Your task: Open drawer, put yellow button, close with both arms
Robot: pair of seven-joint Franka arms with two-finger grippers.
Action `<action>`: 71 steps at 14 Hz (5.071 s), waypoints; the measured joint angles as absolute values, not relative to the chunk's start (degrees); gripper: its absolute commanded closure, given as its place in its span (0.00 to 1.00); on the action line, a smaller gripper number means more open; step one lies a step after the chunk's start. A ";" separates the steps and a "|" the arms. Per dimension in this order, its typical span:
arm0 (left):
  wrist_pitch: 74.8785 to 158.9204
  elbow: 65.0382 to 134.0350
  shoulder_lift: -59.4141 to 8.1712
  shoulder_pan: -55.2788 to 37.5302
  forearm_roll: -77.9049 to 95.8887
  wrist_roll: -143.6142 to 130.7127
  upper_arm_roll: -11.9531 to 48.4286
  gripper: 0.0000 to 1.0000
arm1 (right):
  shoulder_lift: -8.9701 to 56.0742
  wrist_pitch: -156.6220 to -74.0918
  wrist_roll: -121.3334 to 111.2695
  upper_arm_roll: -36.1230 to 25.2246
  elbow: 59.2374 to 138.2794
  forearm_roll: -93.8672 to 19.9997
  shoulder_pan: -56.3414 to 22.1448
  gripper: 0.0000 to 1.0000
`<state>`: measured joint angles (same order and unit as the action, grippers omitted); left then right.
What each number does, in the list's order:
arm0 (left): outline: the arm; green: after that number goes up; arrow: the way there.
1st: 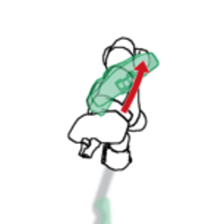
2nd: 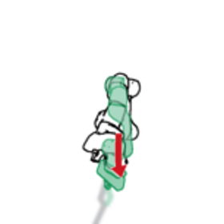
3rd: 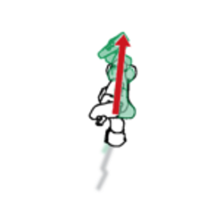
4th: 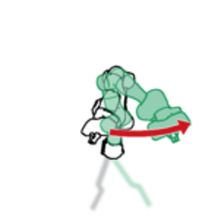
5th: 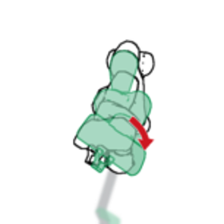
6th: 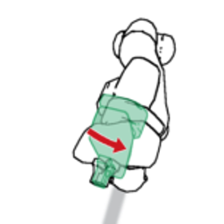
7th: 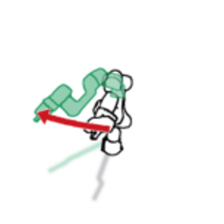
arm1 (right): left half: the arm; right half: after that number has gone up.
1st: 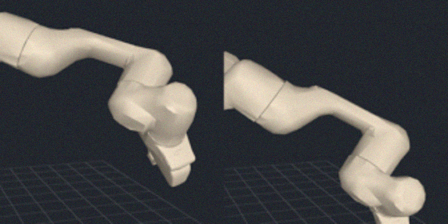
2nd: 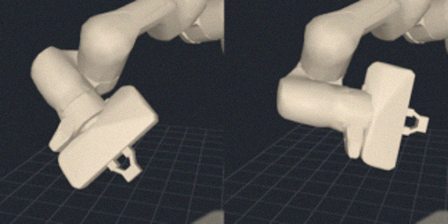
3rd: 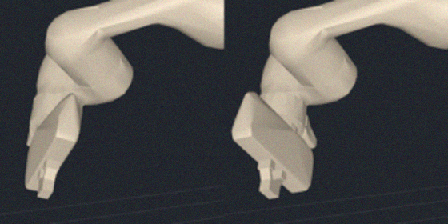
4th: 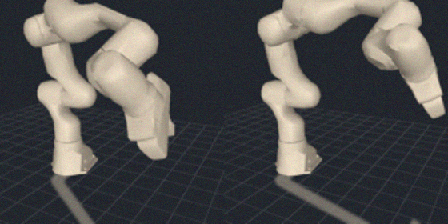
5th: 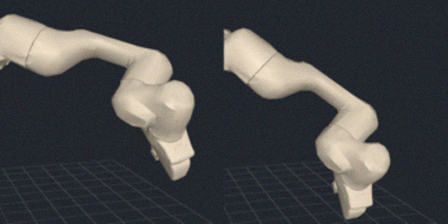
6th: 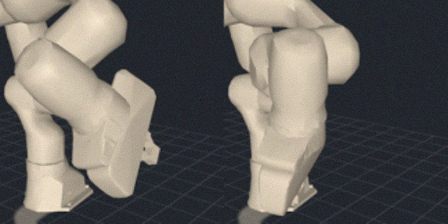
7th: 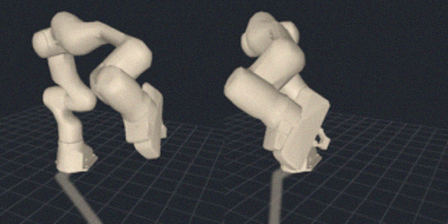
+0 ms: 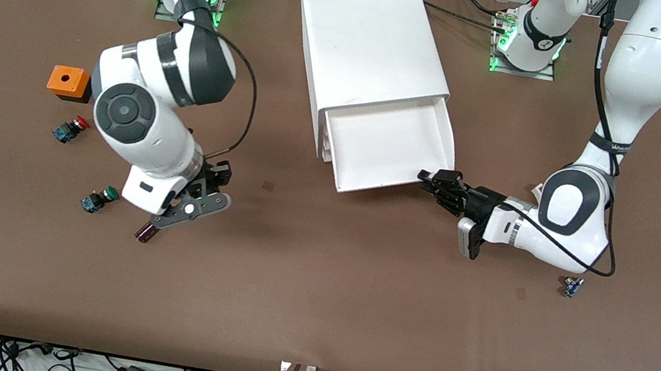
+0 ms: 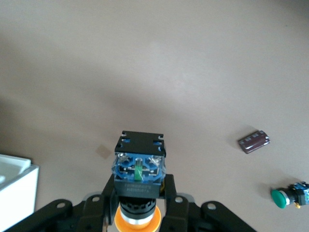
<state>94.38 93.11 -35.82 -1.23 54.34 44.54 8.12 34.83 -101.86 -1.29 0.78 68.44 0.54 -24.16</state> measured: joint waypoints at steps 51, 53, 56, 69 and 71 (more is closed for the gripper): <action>102.88 81.05 -31.41 -2.45 -0.21 -11.79 7.51 0.00 | 44.59 -106.59 35.05 3.86 55.40 -5.69 -46.17 0.00; 103.30 81.27 -31.41 -2.44 -0.21 -11.94 7.50 0.00 | 44.47 -106.26 35.09 3.03 54.50 -5.59 -46.17 0.00; 103.46 81.28 -31.37 -3.26 -0.21 -15.29 7.71 0.00 | 43.59 -101.79 35.22 -0.15 51.34 -5.03 -46.06 0.00; 115.08 85.23 -30.98 -16.17 0.09 -39.63 13.53 0.00 | 40.07 -88.11 12.27 -16.13 52.54 -4.40 -28.52 0.00; 118.01 88.40 -30.31 -16.16 0.09 -41.16 14.48 0.00 | 39.24 -87.11 9.10 -16.12 52.97 -4.49 -25.25 0.00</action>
